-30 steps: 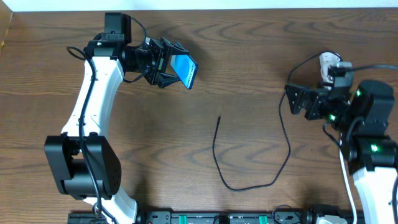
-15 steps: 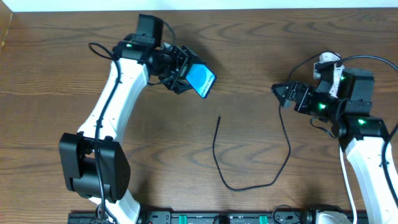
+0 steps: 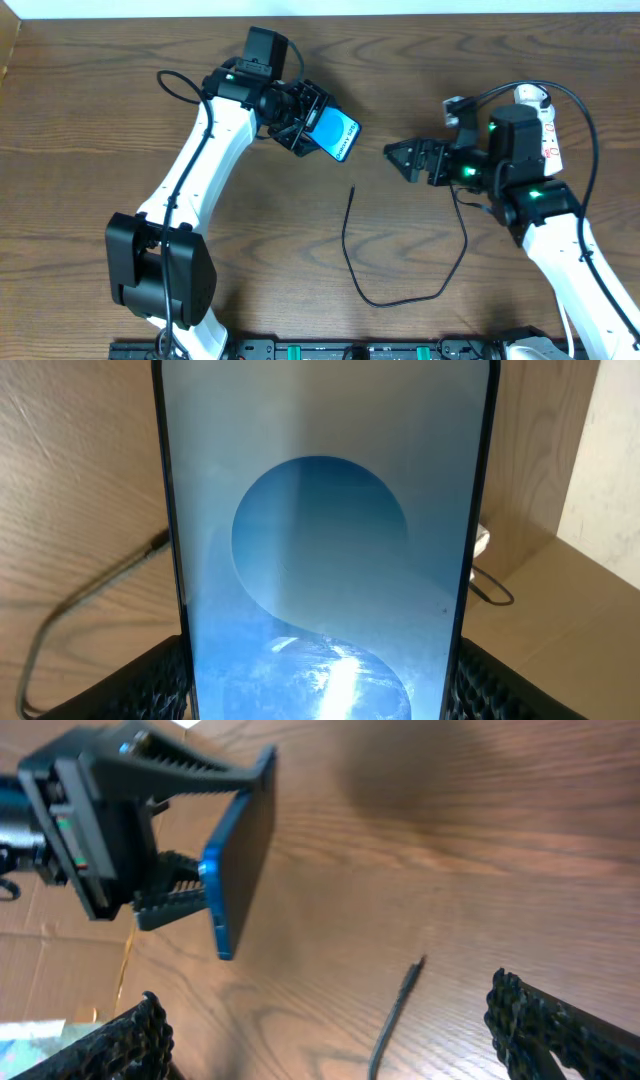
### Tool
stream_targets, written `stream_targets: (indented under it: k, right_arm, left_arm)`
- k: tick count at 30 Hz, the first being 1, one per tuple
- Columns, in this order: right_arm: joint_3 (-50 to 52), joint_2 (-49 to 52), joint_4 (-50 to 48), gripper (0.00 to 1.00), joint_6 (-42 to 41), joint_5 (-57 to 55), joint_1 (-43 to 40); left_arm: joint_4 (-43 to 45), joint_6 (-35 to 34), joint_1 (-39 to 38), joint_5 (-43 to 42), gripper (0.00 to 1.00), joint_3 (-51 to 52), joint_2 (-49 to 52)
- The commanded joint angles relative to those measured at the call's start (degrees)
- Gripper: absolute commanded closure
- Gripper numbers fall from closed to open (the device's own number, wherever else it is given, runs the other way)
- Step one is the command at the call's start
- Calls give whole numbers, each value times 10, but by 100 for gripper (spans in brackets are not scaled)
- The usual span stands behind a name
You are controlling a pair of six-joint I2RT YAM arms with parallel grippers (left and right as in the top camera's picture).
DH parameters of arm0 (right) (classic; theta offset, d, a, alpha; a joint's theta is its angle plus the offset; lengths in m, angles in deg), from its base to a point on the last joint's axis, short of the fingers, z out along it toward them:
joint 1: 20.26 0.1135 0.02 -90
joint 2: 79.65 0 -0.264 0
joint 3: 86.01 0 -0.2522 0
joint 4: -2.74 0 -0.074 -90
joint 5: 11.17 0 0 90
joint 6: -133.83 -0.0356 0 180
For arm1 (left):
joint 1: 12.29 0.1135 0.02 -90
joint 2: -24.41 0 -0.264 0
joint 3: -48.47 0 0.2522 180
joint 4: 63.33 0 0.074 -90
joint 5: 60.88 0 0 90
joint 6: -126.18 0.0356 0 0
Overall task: Plug charger to phone and switch on socket
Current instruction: 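Move the right gripper toward the phone held by the left gripper, then grasp the phone's edge with the right gripper beside the left gripper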
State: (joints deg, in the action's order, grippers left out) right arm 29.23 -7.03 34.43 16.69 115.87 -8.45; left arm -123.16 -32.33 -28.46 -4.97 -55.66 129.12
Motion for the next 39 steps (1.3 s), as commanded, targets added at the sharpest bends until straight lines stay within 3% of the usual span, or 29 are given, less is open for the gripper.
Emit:
stream_targets:
  k: [1,25,33,39]
  right_arm:
    - [-9,0,-3,1,-31,-37,30]
    - [-9,1,-6,1,-76,-141,103]
    - [-9,7,-6,4,-76,-180,121]
    - [-9,20,-6,16,-76,-191,124]
  left_arm:
    - [1,-39,-17,1,93,-14,-15]
    - [19,-111,-90,5,93,-14,-15]
    - [27,-111,-123,55,93,-14,-15]
    - [49,-111,-137,55,93,-14,-15]
